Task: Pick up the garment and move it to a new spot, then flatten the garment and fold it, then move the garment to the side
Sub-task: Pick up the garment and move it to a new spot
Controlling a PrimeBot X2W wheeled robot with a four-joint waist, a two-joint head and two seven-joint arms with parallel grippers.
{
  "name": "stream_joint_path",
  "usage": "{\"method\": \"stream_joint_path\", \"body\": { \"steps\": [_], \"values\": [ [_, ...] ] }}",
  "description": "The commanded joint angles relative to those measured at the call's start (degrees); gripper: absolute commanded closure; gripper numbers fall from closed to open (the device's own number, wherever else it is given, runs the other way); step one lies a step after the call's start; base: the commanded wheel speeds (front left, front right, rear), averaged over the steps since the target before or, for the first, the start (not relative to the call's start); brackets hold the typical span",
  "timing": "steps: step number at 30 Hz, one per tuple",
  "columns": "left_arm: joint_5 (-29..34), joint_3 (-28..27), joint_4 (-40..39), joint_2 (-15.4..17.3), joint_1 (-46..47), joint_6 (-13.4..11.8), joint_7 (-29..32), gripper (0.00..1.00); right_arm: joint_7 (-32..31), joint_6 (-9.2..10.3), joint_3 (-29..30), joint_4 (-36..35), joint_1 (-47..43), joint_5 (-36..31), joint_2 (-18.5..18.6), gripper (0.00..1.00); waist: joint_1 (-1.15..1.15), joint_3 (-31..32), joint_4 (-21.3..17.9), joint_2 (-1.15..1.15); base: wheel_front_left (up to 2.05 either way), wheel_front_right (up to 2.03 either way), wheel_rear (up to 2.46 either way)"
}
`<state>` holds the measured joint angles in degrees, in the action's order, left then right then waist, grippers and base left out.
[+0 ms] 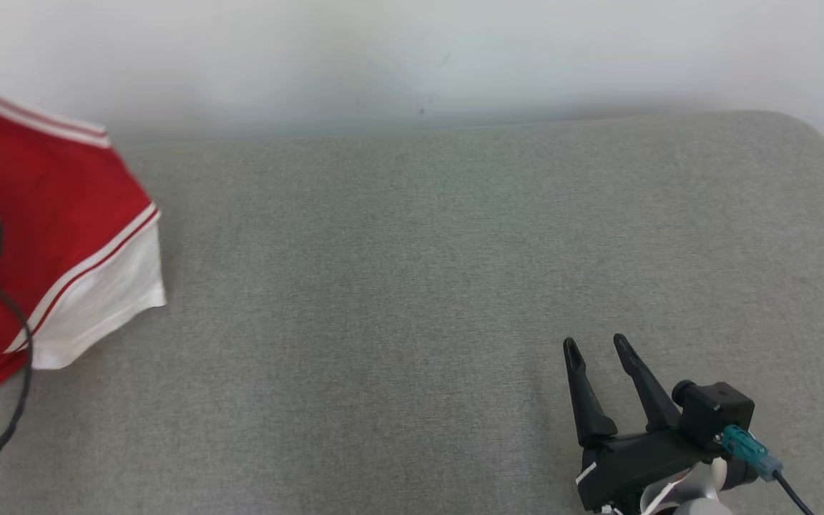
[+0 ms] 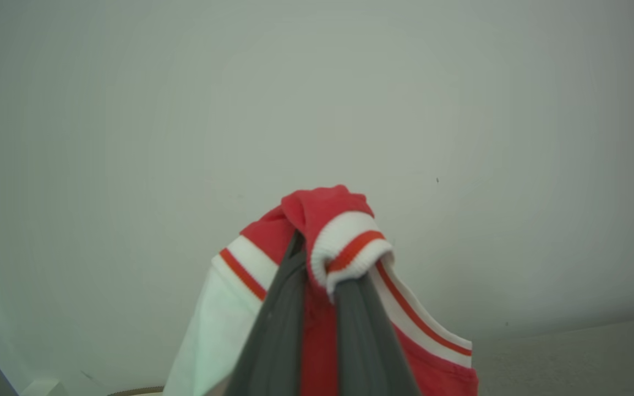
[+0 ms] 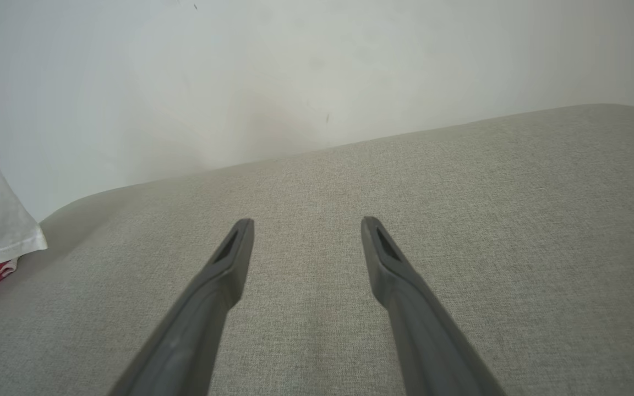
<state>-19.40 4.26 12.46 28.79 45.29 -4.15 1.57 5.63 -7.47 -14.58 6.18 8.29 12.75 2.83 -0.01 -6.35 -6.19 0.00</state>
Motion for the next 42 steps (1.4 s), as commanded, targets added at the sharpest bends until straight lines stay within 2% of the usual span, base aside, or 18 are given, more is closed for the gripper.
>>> {"method": "stream_joint_path", "body": {
  "steps": [1, 6, 10, 21, 27, 32, 42],
  "values": [
    [0.1, 0.5, -1.7, -0.5, 1.1, -0.3, 0.6, 1.0, 0.5, -0.04, 0.1, 0.1, -1.0, 0.4, 0.1, 0.0, 0.01, 0.5, -0.7, 0.0, 0.0, 0.0, 0.0],
    [1.2, 4.3, -7.4, -2.9, 4.0, -0.1, 3.3, 1.0, 1.0, -0.04, 0.4, 0.8, -1.4, 1.1, 0.1, 0.0, 0.01, 1.3, -2.7, 0.0, 0.0, 0.0, 0.0],
    [1.1, 7.5, -9.1, -5.6, 7.1, 0.4, 4.9, 1.0, 1.6, -0.04, 0.6, 1.6, -2.0, 1.8, 0.1, 0.0, 0.01, 2.1, -4.7, 0.0, 0.0, 0.0, 0.0],
    [0.9, 15.9, -5.4, -15.3, 15.5, 2.1, 5.7, 1.0, 3.9, -0.04, 0.1, 4.5, -1.5, 4.2, 0.1, 0.0, 0.01, 3.2, -12.1, 0.0, 0.0, 0.0, 0.0],
    [-1.4, 18.7, -2.7, -20.5, 15.0, 3.0, 3.9, 1.0, 4.7, -0.04, 0.8, 5.8, -1.4, 4.5, 0.1, 0.0, 0.01, 2.8, -13.6, 0.0, 0.0, 0.0, 0.0],
    [-2.8, 19.0, -2.5, -21.4, 9.7, 2.0, 2.8, 1.0, 4.6, -0.04, 2.2, 6.1, -2.0, 3.4, 0.1, 0.0, 0.01, 2.8, -12.0, 0.0, 0.0, 0.0, 0.0],
    [-5.4, 16.6, -3.3, -18.2, -3.8, -0.6, 1.1, 1.0, 2.6, -0.04, 2.7, 4.6, -1.8, 1.5, 0.1, 0.0, 0.01, 2.0, -6.7, 0.0, 0.0, 0.0, 0.0]
  ]
}}
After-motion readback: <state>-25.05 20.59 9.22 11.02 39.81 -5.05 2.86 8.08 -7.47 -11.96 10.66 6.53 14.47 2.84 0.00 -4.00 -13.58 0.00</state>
